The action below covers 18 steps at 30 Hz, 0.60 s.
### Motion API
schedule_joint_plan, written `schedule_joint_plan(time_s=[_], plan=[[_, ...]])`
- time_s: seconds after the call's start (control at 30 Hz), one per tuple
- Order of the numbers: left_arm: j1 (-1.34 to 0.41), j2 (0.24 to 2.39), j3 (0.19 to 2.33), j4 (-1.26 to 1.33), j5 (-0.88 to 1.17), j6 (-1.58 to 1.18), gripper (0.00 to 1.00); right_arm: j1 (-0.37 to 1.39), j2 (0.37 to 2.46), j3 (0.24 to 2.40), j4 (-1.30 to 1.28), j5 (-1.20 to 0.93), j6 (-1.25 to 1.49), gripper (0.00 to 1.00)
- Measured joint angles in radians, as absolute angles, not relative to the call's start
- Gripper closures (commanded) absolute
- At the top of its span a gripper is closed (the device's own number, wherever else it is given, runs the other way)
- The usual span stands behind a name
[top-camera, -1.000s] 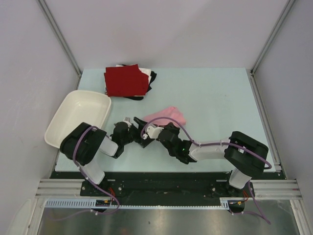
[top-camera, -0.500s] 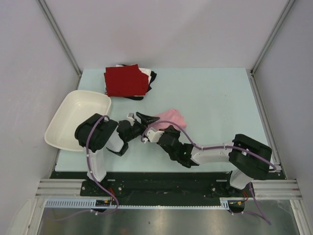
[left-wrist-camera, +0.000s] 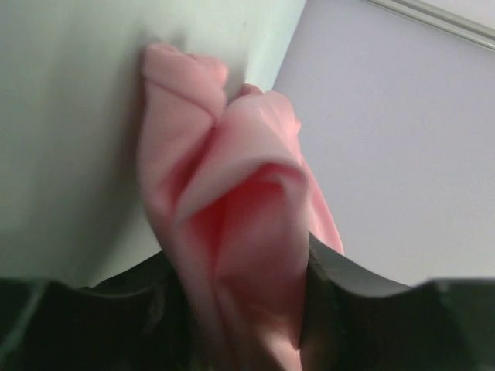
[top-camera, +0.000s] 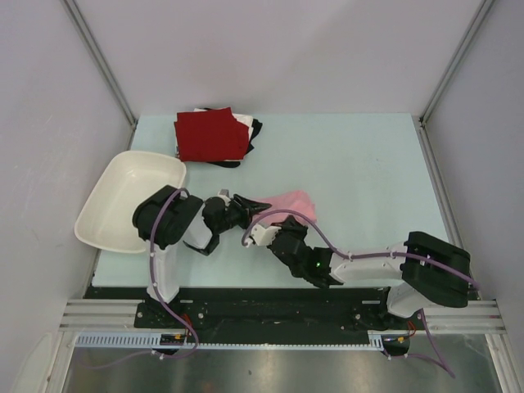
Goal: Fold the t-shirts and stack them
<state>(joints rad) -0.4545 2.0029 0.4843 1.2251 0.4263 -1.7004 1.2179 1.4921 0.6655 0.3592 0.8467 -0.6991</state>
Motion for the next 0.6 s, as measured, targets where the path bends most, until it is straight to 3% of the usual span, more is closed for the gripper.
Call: schedule_joint_plan(time_s=[0.07,0.13,0.17,0.2,0.23,0.43,0.6], plan=[[-0.455,2.010,0.487,1.207,0.430,-1.699,0.71,1.236,1.492,0.661,0.354,0.854,-0.689,1.00],[-0.455,2.014,0.492,1.184,0.437,-1.691,0.96,1.254,1.492,0.658,0.337,0.857,-0.671,1.00],[-0.455,2.014,0.499,1.172,0.443,-1.687,1.00,1.267,1.492,0.658,0.316,0.859,-0.650,0.94],[-0.455,2.013,0.514,1.152,0.451,-1.674,1.00,1.276,1.491,0.658,0.299,0.860,-0.634,0.37],[-0.455,2.013,0.533,1.123,0.459,-1.663,1.00,1.286,1.488,0.656,0.278,0.861,-0.614,0.01],[-0.449,1.955,0.693,0.856,0.491,-1.538,1.00,1.314,1.443,0.654,0.168,0.954,-0.471,0.00],[-0.414,1.931,0.949,0.546,0.518,-1.371,1.00,1.303,1.323,0.671,0.028,1.092,-0.224,0.00]])
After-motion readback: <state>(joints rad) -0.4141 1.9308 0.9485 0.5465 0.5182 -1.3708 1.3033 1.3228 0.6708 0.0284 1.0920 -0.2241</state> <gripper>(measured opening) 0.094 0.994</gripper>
